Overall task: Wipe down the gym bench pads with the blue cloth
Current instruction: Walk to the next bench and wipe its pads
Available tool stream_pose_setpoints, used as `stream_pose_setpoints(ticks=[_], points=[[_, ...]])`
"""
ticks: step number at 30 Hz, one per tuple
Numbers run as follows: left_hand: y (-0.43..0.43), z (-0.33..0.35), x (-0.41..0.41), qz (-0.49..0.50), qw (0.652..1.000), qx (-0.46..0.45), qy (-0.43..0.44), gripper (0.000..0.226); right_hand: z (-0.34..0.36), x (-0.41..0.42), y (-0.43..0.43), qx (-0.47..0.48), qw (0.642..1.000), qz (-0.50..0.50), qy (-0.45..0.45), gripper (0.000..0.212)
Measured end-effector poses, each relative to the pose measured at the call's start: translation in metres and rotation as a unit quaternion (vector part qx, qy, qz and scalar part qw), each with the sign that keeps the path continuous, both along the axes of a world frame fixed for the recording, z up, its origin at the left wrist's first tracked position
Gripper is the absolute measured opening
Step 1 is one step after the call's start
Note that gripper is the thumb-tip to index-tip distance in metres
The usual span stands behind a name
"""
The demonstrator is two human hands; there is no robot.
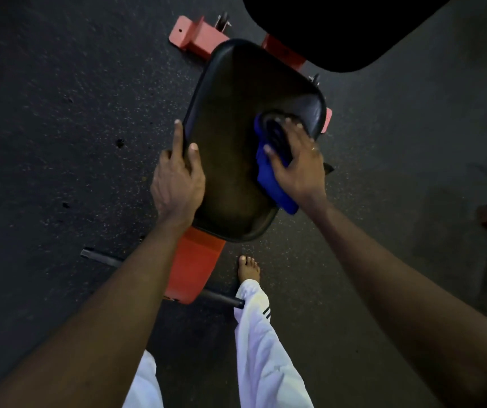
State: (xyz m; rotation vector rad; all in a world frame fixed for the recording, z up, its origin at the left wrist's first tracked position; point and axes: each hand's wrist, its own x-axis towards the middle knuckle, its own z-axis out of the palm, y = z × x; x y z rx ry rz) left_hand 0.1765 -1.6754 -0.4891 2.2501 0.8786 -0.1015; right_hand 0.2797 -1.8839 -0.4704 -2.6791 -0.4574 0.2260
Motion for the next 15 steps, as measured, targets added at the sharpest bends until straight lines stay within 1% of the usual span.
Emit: stream_pose_setpoints(ticks=[2, 3, 4, 7, 8, 9, 12, 15], points=[[-0.001, 0.000, 0.001, 0.005, 1.000, 0.000, 0.001, 0.058, -0.004, 0.009, 0.014, 0.026, 0.994, -0.111, 0.000, 0.066], [-0.001, 0.000, 0.002, 0.010, 1.000, 0.000, 0.003, 0.058, -0.004, 0.003, 0.022, 0.021, 0.991, -0.132, -0.005, 0.065], [-0.001, 0.000, 0.001, 0.013, 1.000, -0.001, 0.005, 0.058, -0.002, -0.007, 0.026, 0.008, 0.992, -0.122, -0.004, 0.064], [-0.003, 0.001, 0.003, 0.020, 1.000, 0.006, 0.011, 0.059, 0.006, -0.022, 0.012, -0.026, 0.999, 0.017, 0.009, 0.064], [-0.003, 0.001, 0.004, 0.021, 1.000, 0.009, 0.012, 0.059, 0.006, -0.013, 0.003, -0.027, 0.999, 0.043, 0.017, 0.064], [-0.004, 0.002, 0.004, 0.022, 1.000, 0.013, 0.011, 0.059, 0.006, -0.001, -0.003, -0.026, 0.998, 0.047, 0.021, 0.064], [-0.005, 0.001, 0.005, 0.026, 0.999, 0.031, 0.012, 0.059, 0.000, 0.036, -0.009, 0.008, 1.000, -0.001, 0.020, 0.065], [-0.005, 0.000, 0.005, 0.031, 0.999, 0.034, 0.008, 0.058, -0.011, 0.054, -0.006, 0.057, 0.993, -0.104, 0.008, 0.067]])
